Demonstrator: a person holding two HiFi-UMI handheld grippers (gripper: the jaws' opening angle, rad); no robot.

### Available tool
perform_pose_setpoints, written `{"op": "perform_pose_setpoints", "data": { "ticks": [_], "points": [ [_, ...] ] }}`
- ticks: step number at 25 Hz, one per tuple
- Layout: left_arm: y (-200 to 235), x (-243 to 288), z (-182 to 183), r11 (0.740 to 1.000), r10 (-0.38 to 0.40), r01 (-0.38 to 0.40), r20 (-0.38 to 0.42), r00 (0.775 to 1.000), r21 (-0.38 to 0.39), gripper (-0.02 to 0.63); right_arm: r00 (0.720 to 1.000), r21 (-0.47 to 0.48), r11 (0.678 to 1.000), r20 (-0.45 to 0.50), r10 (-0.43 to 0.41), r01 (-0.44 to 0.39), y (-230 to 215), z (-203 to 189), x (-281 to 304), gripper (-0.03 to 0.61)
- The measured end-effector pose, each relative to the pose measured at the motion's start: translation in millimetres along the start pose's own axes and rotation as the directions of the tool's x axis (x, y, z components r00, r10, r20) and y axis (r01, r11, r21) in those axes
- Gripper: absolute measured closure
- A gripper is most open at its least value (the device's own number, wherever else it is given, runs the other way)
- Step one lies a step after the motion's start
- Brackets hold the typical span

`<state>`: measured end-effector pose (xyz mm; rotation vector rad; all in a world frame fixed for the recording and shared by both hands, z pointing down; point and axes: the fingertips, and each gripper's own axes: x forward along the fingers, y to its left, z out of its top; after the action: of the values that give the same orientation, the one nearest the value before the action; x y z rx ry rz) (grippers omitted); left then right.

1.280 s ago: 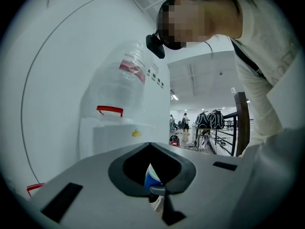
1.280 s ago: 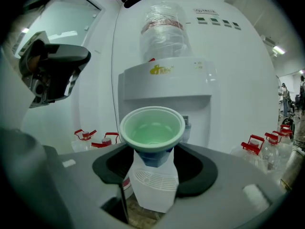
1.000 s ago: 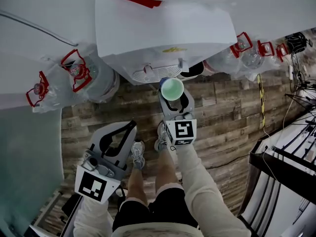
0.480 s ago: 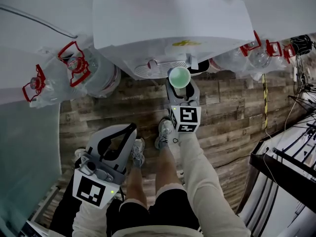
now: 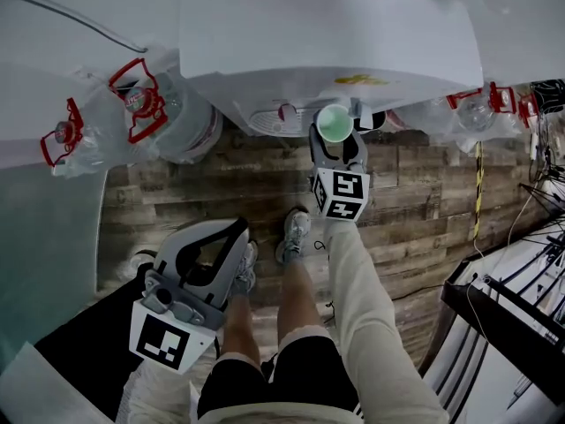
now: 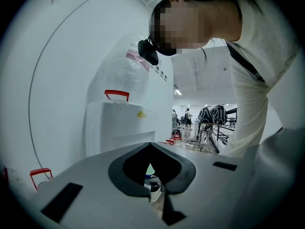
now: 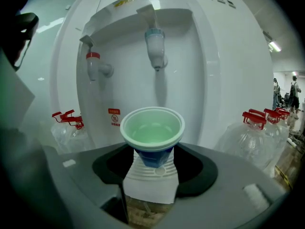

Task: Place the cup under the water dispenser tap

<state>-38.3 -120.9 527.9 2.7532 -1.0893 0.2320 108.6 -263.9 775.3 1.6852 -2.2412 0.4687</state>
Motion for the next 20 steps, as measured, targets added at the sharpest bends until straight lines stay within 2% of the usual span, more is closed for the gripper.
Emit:
{"op": "perform_pose_setpoints", "data": {
  "ticks": [20],
  "points": [
    [7,5,-10,0.999,0.032,-0.032,-0.020,0.999,-0.017,0.607,0.996,0.032,0.999,-0.095,0.004,-0.001,-14,-24,21,0.314]
  ]
}}
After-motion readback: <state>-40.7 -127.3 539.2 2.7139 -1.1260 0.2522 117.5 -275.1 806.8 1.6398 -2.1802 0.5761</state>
